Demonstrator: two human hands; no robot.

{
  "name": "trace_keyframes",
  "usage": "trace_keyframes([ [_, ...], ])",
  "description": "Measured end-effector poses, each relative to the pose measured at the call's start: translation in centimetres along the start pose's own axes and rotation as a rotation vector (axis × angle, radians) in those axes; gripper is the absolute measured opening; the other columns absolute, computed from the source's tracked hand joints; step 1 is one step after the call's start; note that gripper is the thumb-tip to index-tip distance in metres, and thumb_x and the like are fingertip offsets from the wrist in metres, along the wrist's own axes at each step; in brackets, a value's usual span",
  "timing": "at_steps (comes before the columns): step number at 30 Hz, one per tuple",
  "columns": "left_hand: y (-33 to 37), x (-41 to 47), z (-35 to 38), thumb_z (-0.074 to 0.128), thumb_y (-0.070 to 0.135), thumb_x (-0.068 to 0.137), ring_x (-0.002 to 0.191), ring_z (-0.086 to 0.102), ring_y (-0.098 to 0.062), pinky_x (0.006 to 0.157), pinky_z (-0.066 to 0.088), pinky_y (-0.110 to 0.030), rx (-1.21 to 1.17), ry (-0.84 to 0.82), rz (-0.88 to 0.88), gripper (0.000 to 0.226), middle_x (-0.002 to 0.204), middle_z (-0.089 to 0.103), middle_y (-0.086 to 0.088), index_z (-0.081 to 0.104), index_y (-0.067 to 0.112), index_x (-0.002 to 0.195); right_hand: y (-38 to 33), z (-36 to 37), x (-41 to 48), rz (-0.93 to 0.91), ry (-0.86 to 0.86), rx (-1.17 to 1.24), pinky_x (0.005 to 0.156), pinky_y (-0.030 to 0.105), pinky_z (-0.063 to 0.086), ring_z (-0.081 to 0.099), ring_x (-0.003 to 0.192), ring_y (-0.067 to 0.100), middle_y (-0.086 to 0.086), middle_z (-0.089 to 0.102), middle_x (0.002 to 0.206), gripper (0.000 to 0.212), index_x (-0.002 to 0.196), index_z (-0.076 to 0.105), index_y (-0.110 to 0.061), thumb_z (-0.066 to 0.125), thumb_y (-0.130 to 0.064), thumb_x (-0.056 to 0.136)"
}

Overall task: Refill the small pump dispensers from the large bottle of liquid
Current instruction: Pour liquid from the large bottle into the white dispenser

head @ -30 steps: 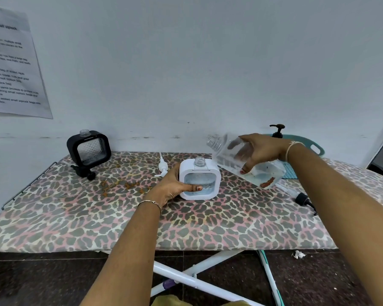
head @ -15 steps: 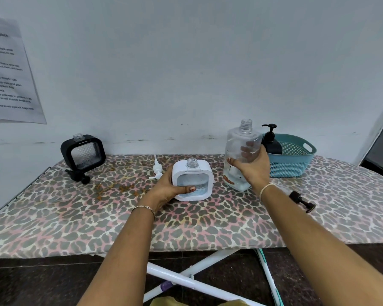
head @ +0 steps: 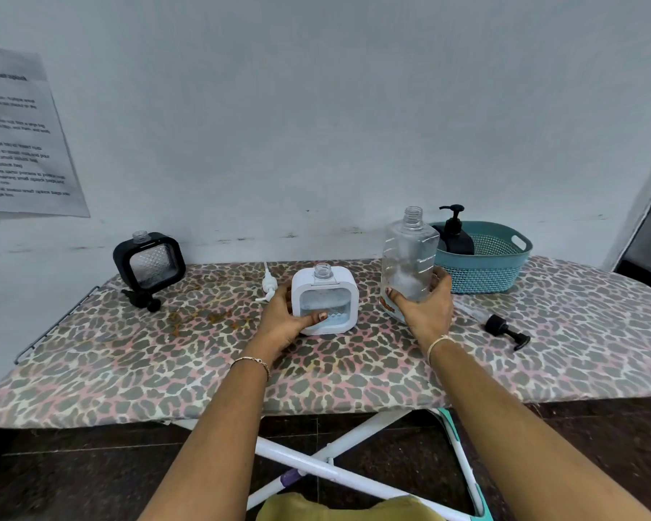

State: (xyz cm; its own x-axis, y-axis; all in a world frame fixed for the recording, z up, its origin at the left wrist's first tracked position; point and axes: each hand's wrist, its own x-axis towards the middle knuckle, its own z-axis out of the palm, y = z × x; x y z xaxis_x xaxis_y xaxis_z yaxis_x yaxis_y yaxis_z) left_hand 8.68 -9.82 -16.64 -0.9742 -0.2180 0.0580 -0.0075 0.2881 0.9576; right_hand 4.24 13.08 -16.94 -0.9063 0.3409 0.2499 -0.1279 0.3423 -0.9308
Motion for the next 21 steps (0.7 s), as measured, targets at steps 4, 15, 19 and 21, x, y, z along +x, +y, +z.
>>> trace_keyframes([
  [4, 0.5, -0.9, 0.0, 0.083, 0.010, 0.069, 0.119, 0.053, -0.021, 0.100, 0.046, -0.035, 0.051, 0.054, -0.037, 0.084, 0.133, 0.055, -0.007, 0.039, 0.012, 0.140, 0.1, 0.3, -1.3, 0.049, 0.070, -0.118, 0.119, 0.038, 0.020, 0.026, 0.141, 0.027, 0.014, 0.029, 0.151, 0.103, 0.147, 0.021, -0.005, 0.083, -0.034, 0.070],
  [15, -0.7, -1.6, -2.3, 0.071, -0.005, 0.077, 0.094, 0.065, -0.020, 0.085, 0.055, -0.034, 0.178, 0.250, -0.082, 0.045, 0.108, 0.066, -0.003, 0.059, 0.011, 0.117, -2.1, 3.2, -7.3, -0.201, -0.274, -0.243, 0.122, 0.041, 0.008, 0.008, 0.147, 0.026, 0.010, 0.004, 0.159, 0.098, 0.151, -0.003, -0.006, 0.056, -0.053, 0.088],
  [19, -1.9, -1.4, -3.8, 0.069, -0.004, 0.077, 0.092, 0.064, -0.017, 0.082, 0.054, -0.028, 0.313, 0.435, -0.064, 0.040, 0.109, 0.066, -0.001, 0.062, 0.015, 0.112, -2.2, 4.4, -7.7, -0.236, -0.358, -0.199, 0.120, 0.040, 0.018, 0.016, 0.145, 0.023, 0.007, 0.012, 0.156, 0.114, 0.149, 0.004, -0.009, 0.072, -0.057, 0.072],
  [21, -2.5, -0.8, -4.4, 0.069, -0.002, 0.077, 0.098, 0.063, -0.024, 0.085, 0.055, -0.035, 0.440, 0.434, -0.030, 0.054, 0.116, 0.063, -0.004, 0.057, 0.020, 0.124, -1.9, 5.0, -7.4, -0.214, -0.391, -0.174, 0.120, 0.035, 0.014, 0.014, 0.146, 0.023, 0.007, 0.011, 0.157, 0.120, 0.150, 0.004, -0.010, 0.078, -0.055, 0.068],
])
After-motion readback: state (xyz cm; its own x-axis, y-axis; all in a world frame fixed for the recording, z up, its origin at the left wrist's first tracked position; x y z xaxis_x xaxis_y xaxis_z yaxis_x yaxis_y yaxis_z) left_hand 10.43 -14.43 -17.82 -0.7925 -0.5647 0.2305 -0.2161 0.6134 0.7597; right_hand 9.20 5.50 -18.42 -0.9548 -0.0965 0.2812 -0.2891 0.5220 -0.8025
